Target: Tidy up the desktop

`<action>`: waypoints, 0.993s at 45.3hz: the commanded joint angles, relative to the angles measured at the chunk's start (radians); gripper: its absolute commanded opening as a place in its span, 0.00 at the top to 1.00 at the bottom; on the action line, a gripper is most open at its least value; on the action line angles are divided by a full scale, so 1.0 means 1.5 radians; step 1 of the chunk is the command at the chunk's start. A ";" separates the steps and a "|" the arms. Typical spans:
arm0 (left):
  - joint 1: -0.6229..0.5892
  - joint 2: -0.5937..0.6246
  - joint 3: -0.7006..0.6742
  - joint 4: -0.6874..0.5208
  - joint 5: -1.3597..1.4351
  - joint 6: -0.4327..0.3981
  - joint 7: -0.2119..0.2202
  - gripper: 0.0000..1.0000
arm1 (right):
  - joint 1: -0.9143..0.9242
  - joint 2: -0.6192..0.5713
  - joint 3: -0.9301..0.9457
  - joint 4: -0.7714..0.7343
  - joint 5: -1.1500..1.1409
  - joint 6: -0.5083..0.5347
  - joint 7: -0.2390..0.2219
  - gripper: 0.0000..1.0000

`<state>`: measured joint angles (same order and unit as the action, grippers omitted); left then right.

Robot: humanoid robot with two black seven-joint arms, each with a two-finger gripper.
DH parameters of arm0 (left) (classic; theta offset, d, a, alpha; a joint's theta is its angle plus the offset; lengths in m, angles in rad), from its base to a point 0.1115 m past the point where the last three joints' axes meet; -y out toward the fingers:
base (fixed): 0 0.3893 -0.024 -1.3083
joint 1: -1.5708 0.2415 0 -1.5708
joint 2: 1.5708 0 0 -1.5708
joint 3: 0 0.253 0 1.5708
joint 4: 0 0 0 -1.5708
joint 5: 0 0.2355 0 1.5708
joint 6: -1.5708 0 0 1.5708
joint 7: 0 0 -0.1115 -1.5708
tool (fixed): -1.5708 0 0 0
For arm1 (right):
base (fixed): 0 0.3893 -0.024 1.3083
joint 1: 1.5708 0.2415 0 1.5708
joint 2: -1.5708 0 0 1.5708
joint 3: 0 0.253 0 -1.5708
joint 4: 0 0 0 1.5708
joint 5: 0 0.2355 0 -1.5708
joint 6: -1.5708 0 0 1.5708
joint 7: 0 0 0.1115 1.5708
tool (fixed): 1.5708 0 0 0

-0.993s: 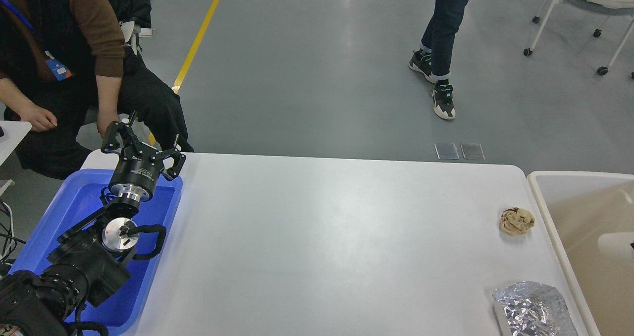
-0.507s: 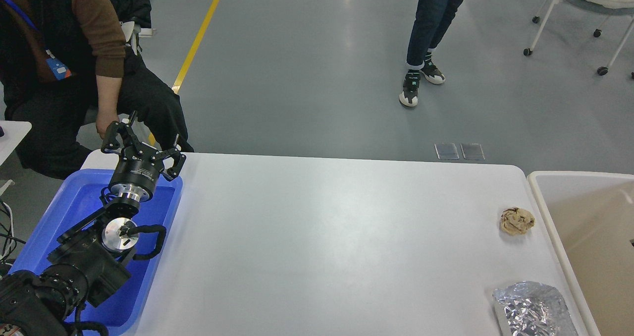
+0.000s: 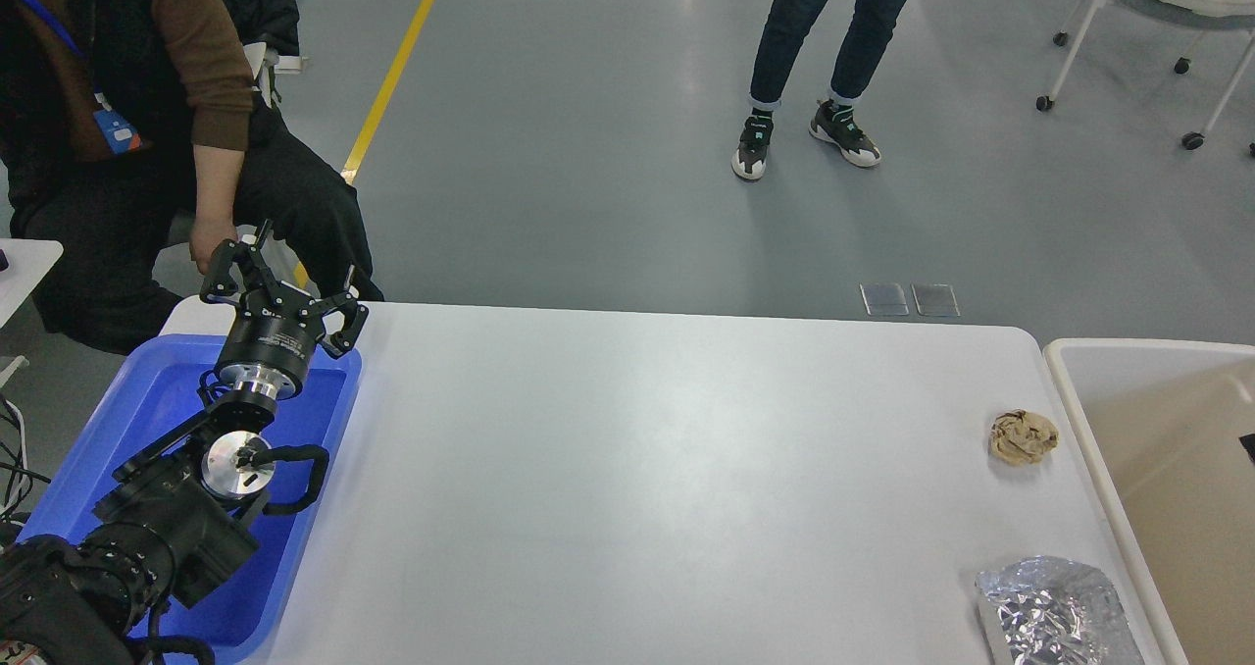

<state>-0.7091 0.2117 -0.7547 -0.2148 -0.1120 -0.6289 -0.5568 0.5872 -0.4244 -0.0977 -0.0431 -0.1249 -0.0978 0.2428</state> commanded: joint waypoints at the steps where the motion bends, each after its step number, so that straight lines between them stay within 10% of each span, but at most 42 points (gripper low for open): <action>1: 0.000 0.000 0.000 0.000 0.000 0.000 0.000 0.00 | 0.061 0.001 0.152 0.003 0.030 0.005 0.001 0.00; 27: 0.000 0.000 0.000 0.000 0.000 0.000 0.000 0.00 | 0.222 -0.085 0.360 0.030 0.063 0.238 0.009 0.00; 45: 0.000 0.000 0.000 0.000 0.000 0.000 0.000 0.00 | 0.219 -0.256 0.534 0.406 0.054 0.238 0.011 0.00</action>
<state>-0.7090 0.2117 -0.7547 -0.2147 -0.1120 -0.6289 -0.5568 0.9227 -0.6865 0.5196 0.2654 -0.0340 0.2422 0.2577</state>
